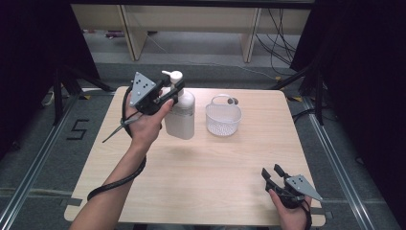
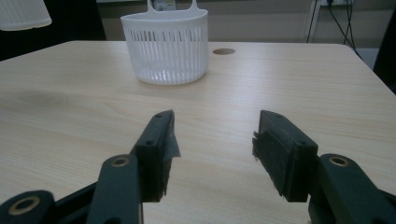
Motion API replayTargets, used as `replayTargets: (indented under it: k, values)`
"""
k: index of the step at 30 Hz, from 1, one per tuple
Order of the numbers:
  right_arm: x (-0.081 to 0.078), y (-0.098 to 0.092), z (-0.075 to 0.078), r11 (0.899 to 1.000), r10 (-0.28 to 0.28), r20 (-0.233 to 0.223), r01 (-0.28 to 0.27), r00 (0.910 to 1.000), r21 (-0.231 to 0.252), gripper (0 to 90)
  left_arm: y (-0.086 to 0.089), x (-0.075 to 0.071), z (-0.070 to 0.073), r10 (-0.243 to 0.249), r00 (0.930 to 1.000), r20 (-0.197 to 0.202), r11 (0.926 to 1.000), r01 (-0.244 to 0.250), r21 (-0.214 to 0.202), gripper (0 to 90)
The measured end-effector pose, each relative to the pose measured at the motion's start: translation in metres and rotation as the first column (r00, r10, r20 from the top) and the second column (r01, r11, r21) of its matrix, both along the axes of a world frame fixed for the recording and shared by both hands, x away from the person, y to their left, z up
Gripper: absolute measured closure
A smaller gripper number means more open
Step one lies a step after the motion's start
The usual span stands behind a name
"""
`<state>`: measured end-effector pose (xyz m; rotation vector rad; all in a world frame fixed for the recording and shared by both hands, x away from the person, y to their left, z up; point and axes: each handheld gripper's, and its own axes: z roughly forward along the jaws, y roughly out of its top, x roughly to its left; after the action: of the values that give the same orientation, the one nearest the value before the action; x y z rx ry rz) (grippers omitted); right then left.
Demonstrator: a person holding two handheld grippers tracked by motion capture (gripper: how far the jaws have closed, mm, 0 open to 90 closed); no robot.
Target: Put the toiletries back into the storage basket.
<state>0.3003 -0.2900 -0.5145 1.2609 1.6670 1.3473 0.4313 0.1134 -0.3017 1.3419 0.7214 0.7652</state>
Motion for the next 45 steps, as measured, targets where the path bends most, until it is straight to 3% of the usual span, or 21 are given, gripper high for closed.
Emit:
replayTargets:
  k: [9,12,31,34,45]
  values:
    - [0.000,0.001,0.000,1.000,-0.001,0.000,0.001,1.0000,0.005,47.5,-0.006,0.004,0.001,-0.009,0.9999,0.006,0.9999,0.009,0.004,59.5]
    - [-0.001,-0.002,0.001,0.999,-0.017,0.008,0.018,0.9998,-0.027,47.5,-0.008,0.006,0.003,-0.013,0.9999,0.009,0.9999,0.013,0.000,59.5]
    - [-0.003,0.000,0.001,1.000,-0.012,-0.012,0.012,0.9999,0.013,47.5,-0.021,0.016,0.010,-0.034,0.9991,0.024,0.9994,0.034,0.000,59.6]
    - [-0.002,-0.001,0.001,1.000,-0.011,0.000,0.011,0.9999,-0.010,47.6,-0.023,0.017,0.011,-0.034,0.9991,0.027,0.9994,0.034,-0.003,59.5]
    - [-0.003,0.000,0.000,1.000,-0.018,-0.008,0.018,0.9998,0.003,47.6,-0.031,0.024,0.015,-0.040,0.9987,0.031,0.9992,0.040,-0.004,59.6]
